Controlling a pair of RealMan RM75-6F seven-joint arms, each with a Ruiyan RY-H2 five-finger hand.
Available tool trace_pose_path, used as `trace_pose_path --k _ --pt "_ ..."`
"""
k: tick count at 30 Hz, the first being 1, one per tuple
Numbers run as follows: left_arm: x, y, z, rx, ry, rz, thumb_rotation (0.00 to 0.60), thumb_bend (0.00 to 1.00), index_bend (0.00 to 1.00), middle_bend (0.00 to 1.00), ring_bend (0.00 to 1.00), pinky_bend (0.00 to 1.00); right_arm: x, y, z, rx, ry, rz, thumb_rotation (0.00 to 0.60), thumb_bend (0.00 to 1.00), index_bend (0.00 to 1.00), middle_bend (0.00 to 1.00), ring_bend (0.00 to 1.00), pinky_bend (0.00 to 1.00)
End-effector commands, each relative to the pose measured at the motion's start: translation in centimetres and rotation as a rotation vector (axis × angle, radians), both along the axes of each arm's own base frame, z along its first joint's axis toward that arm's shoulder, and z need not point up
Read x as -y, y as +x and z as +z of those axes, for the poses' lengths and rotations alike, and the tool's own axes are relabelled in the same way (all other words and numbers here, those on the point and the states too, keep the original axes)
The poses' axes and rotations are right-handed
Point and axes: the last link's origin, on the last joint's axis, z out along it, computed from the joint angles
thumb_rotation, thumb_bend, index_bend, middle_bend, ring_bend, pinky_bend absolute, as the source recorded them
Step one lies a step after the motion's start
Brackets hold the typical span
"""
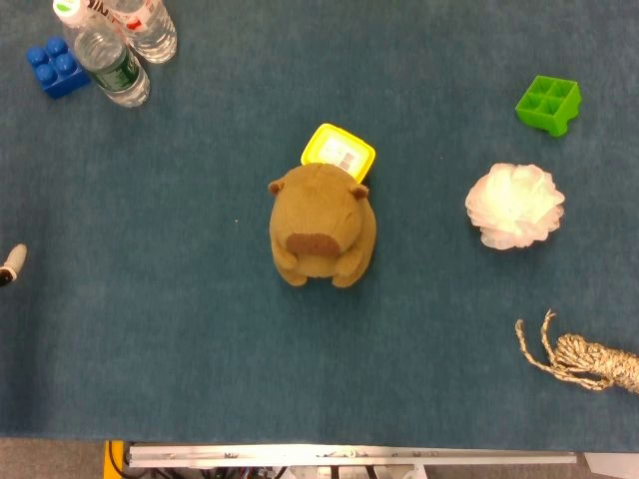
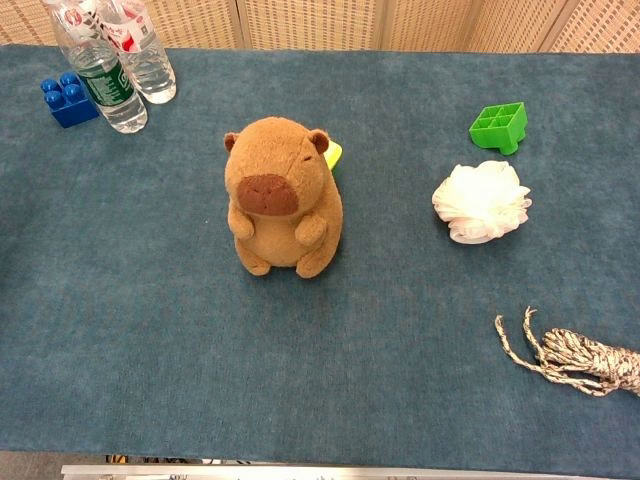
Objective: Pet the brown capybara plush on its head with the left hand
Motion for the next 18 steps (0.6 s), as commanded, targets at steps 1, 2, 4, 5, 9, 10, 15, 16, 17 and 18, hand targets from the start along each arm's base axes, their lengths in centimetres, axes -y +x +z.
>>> trace_pose_path --k 1,2,4,5,9,10,15,16,17,18 --pt "0.0 0.0 -0.1 0.001 -0.005 0.0 0.6 0.22 0.14 0.14 0.1 0.0 0.0 0.0 0.0 0.001 0.003 -0.001 0.6 0.06 0.34 0.32 0.21 0.24" --pt "0.0 -0.1 -0.1 0.002 -0.006 0.0 0.6 0.22 0.14 0.14 0.1 0.0 0.1 0.1 0.0 0.003 0.002 0.001 0.6 0.06 0.34 0.32 0.21 0.24" --pt "0.0 -0.1 0.0 0.005 -0.007 -0.001 0.6 0.22 0.14 0.14 0.1 0.0 0.1 0.2 0.1 0.007 0.0 0.005 0.6 0.06 0.34 0.32 0.21 0.24" --pt "0.0 0.0 0.0 0.009 -0.006 -0.004 0.6 0.22 0.14 0.14 0.1 0.0 0.2 0.3 0.2 0.008 -0.003 0.009 0.6 0.06 0.34 0.32 0.21 0.24" --pt "-0.2 0.2 0.2 0.028 -0.008 -0.026 0.6 0.22 0.14 0.14 0.1 0.0 0.5 0.9 0.6 0.005 -0.022 0.028 0.6 0.06 0.34 0.32 0.21 0.24" --pt "-0.3 0.4 0.2 0.036 -0.013 -0.038 0.6 0.22 0.14 0.14 0.1 0.0 0.6 1.0 0.7 0.007 -0.025 0.033 0.6 0.06 0.34 0.32 0.21 0.24" --pt "-1.1 1.1 0.3 0.076 -0.041 -0.103 0.6 0.22 0.14 0.14 0.1 0.0 1.0 1.6 1.0 0.009 -0.025 0.043 0.6 0.06 0.34 0.32 0.21 0.24" --pt "-1.3 1.3 0.3 0.087 -0.047 -0.121 0.6 0.22 0.14 0.14 0.1 0.0 1.1 1.7 1.1 0.008 -0.027 0.046 0.6 0.06 0.34 0.32 0.21 0.24" --pt "-1.6 1.7 0.2 0.101 -0.057 -0.146 0.6 0.22 0.14 0.14 0.1 0.0 1.2 1.8 1.2 0.01 -0.034 0.048 0.6 0.06 0.34 0.32 0.21 0.24" --pt "-1.8 2.0 0.2 0.112 -0.065 -0.167 0.6 0.22 0.14 0.14 0.1 0.0 1.3 2.0 1.3 0.012 -0.042 0.05 0.6 0.06 0.34 0.32 0.21 0.24"
